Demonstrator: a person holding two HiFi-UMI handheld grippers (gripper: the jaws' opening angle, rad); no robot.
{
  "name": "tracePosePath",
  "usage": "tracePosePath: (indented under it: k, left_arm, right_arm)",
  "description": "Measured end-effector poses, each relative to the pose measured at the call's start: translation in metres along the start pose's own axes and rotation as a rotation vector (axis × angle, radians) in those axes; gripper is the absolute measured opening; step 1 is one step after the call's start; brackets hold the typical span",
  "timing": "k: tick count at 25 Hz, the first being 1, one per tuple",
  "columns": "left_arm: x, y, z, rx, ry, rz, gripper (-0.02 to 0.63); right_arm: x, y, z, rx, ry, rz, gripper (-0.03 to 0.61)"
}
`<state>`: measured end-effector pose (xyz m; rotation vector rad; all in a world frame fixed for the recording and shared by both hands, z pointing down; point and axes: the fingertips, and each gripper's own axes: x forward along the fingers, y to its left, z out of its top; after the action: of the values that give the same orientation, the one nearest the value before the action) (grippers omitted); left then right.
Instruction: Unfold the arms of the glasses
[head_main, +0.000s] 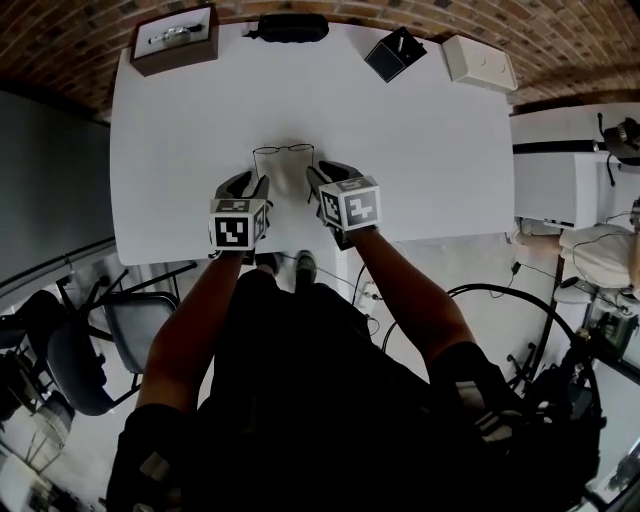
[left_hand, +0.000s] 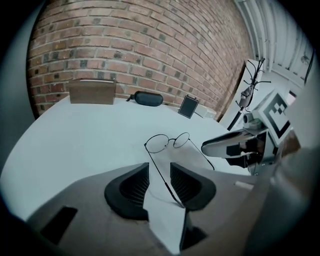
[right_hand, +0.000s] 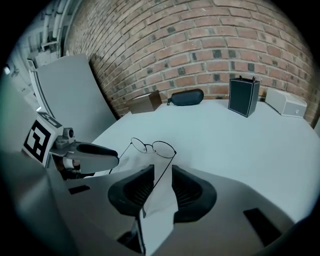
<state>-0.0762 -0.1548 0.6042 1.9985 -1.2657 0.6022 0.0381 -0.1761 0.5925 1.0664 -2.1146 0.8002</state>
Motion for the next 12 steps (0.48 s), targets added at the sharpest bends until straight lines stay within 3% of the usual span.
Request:
tracePosePath:
  k: [5,12]
  left_arm:
    - [-0.017,0.000,-0.002,-0.006,-0.028,0.018,0.133]
    - [-0.035,-0.015,-0.011,-0.030,-0.060,0.026,0.133]
  right_arm:
    - [-0.015,0.006,0.004,-0.045,-0.049,0.004,0.095]
    - [-0.032,0.024,-0.010,-0.033,-0.075,0.029,0.106]
